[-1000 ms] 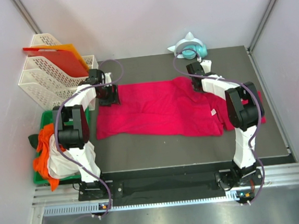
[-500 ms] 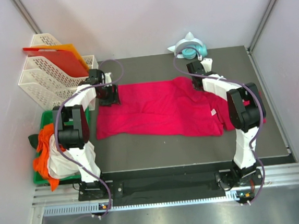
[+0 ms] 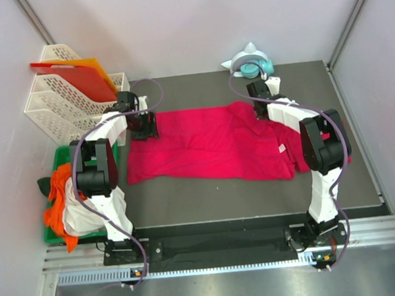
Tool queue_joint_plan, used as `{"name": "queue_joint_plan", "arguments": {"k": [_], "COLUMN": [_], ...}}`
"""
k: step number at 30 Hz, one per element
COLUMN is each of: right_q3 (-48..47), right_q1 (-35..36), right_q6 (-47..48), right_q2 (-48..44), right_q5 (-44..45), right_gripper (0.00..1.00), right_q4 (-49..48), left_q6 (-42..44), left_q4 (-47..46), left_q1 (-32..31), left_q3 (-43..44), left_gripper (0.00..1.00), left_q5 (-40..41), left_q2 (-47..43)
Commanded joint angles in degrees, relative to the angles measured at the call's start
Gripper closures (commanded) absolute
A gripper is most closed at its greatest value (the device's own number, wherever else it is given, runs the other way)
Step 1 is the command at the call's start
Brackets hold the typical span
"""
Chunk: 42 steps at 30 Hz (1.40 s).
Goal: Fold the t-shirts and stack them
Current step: Grap the side of the flattened tshirt furthest away from the robot with both arms
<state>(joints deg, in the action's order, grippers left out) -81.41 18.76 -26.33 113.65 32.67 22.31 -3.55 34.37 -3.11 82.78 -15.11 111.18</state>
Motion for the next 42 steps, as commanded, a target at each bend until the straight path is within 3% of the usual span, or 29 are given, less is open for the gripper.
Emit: {"name": "queue_joint_plan", "arguments": {"k": [1,7,42], "right_q3": [-1.91,-2.18,-1.39], "right_q1": [0.66,0.66,0.66], "right_q6": [0.31,0.05,0.31], "right_q2": [-1.15,-0.88,0.17], "right_q5": [-0.50,-0.23,-0.76], "right_gripper": [0.93,0.76,0.78], "right_q4": [-1.04,-0.59,-0.60], "left_q6": [-0.32,-0.23,-0.32], "left_q4": [-1.76,-1.85,-1.85], "left_q1": [-0.14,-0.14,-0.14], "left_q3": [-0.43,-0.69,-0.61], "left_gripper": [0.37,0.37,0.37], "left_q5": [-0.53,-0.53,-0.44], "left_q2": [-0.35,-0.35,0.09]}}
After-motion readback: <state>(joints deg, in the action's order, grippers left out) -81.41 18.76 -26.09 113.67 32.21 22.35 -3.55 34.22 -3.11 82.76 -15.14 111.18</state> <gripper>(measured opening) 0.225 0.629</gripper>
